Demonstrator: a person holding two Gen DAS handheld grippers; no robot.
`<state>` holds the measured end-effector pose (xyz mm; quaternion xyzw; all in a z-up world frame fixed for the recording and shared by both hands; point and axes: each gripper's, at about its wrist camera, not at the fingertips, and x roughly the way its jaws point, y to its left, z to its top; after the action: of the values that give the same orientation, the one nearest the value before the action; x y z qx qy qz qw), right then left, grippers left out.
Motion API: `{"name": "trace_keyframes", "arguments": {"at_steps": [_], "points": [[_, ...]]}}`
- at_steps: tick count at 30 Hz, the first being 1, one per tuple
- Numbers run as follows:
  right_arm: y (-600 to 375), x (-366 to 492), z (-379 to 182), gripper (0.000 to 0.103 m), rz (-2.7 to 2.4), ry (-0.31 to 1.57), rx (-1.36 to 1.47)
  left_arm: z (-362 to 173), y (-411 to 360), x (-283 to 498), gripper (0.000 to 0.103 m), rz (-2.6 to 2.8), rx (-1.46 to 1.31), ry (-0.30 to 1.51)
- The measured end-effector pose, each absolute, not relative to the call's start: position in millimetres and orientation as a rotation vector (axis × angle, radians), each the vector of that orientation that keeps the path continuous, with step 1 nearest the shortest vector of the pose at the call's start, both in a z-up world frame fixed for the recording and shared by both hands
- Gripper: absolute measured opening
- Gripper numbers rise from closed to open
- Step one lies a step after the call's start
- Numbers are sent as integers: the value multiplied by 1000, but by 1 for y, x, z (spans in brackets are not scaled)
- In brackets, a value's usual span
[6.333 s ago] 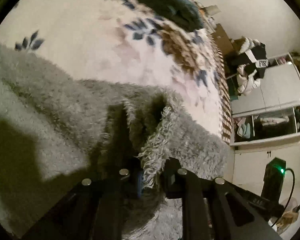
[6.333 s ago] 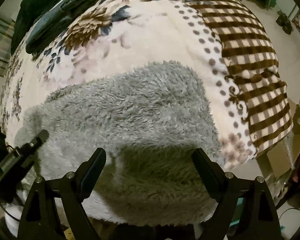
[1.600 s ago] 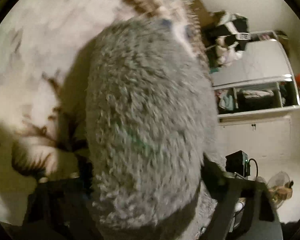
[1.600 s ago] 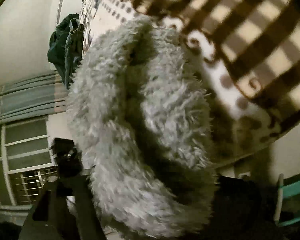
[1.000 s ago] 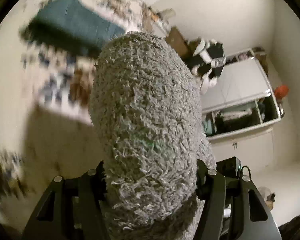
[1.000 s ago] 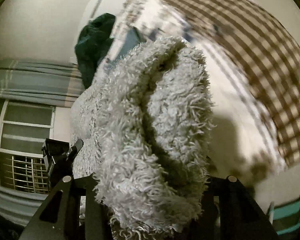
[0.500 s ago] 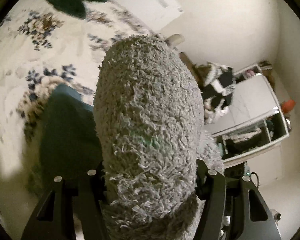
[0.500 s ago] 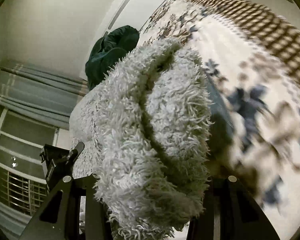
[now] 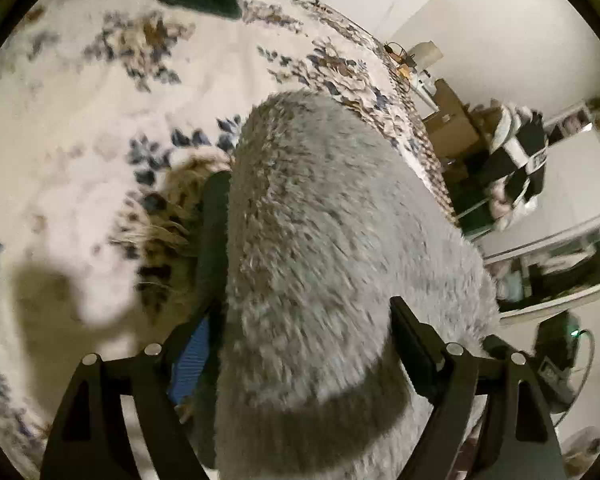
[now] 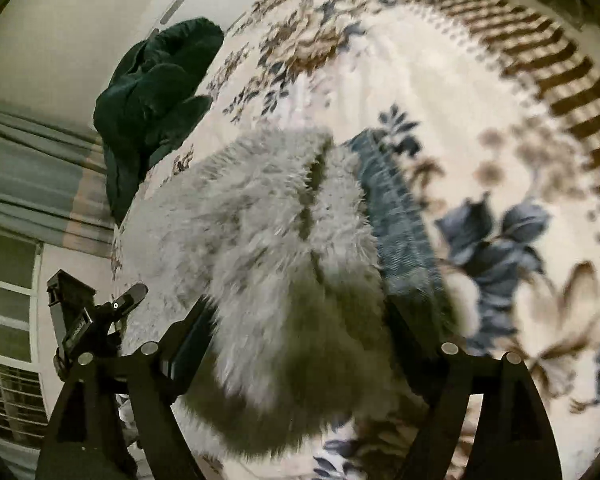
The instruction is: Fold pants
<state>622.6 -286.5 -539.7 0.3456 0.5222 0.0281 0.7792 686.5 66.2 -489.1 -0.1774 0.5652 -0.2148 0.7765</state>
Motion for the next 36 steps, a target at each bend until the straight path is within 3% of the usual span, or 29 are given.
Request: {"name": "trace_keyframes", "arguments": {"at_steps": [3,7,9,15,36], "points": [[-285,608,-539,85,-21,1202,643,-480,65,677,92,-407,-292,1204],[-273,597,-519,86,-109,1213,492,-457,55,657,93,-308,-167,1173],[-260,590,-491,103,-165,1185,358,-434,49,637,93,-280,-122,1127],[-226,538,-403,103,-245,1064,168,-366,35,579,93,-234,-55,1046],[-182,274,-126,103,-190,735,106,-141,36,343,93,-167,-20,769]]}}
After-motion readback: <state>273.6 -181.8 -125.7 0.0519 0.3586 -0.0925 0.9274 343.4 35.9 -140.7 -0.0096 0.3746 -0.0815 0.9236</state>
